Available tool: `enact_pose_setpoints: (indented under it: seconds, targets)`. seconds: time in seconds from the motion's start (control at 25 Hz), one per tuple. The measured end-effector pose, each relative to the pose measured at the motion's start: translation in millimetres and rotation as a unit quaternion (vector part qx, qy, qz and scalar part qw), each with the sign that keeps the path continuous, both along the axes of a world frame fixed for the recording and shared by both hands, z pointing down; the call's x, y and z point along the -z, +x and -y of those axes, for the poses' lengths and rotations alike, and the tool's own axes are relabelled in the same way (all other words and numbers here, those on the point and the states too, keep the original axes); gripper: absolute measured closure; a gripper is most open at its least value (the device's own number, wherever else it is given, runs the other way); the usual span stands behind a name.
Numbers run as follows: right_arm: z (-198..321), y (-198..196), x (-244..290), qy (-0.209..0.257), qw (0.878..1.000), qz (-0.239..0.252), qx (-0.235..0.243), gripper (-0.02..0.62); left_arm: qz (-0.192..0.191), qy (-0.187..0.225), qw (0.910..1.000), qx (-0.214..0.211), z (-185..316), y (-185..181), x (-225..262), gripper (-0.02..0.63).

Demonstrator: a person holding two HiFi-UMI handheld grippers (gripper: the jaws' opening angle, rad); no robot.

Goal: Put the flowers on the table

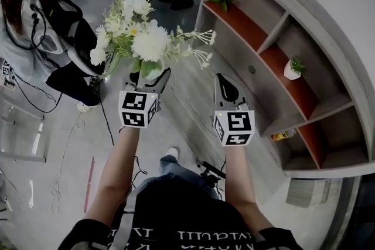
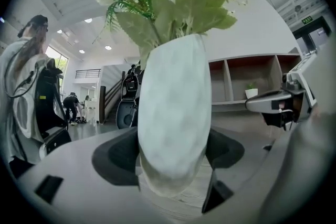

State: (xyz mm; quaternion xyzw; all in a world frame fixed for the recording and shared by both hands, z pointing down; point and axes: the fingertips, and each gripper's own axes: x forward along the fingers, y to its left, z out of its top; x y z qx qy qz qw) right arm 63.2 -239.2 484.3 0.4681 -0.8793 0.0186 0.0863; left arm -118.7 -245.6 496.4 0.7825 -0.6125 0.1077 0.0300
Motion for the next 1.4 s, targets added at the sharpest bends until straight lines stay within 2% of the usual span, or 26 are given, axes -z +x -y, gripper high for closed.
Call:
enact_pose_setpoints:
  seconds: [0.16, 0.6, 0.8, 0.96, 1.16, 1.24, 1.32, 1.4]
  targets:
    - [17.3, -2.9, 1.2, -0.009, 1.0, -0.011, -0.009, 0.581, -0.008, -0.001, 0.9999, -0.01, 21.5, -2.5, -1.7, 0.236]
    - [0.4, -0.6, 4.2, -0.031, 0.997, -0.026, -0.064, 0.581, -0.016, -0.006, 0.9976, -0.067, 30.0, 1.6, -8.2, 0.236]
    - [19.3, 1.9, -4.9, -0.037, 0.996, -0.035, -0.07, 0.581, -0.011, -0.012, 0.9964, -0.083, 56.7, 7.2, -24.4, 0.236]
    - [4.9, 11.0, 16.6, -0.04, 0.994, -0.068, -0.072, 0.581, -0.041, -0.013, 0.9953, -0.086, 44.8, 17.6, -16.1, 0.236]
    - [-35.4, 23.6, 55.3, -0.057, 0.991, -0.108, -0.062, 0.581, -0.083, -0.021, 0.9924, -0.088, 2.7, 33.6, 10.9, 0.236]
    - [-52.0, 40.3, 70.4, -0.067, 0.989, -0.121, -0.062, 0.581, -0.096, -0.027, 0.9909, -0.09, -13.6, 52.7, 19.1, 0.236]
    - [-52.2, 41.4, 86.4, -0.054, 0.992, -0.112, -0.035, 0.581, -0.085, -0.014, 0.9939, -0.069, -19.5, 52.2, 36.4, 0.236]
    - [-43.0, 25.8, 102.2, -0.025, 0.996, -0.085, 0.01, 0.581, -0.05, 0.011, 0.9983, -0.027, -20.7, 30.2, 60.2, 0.236]
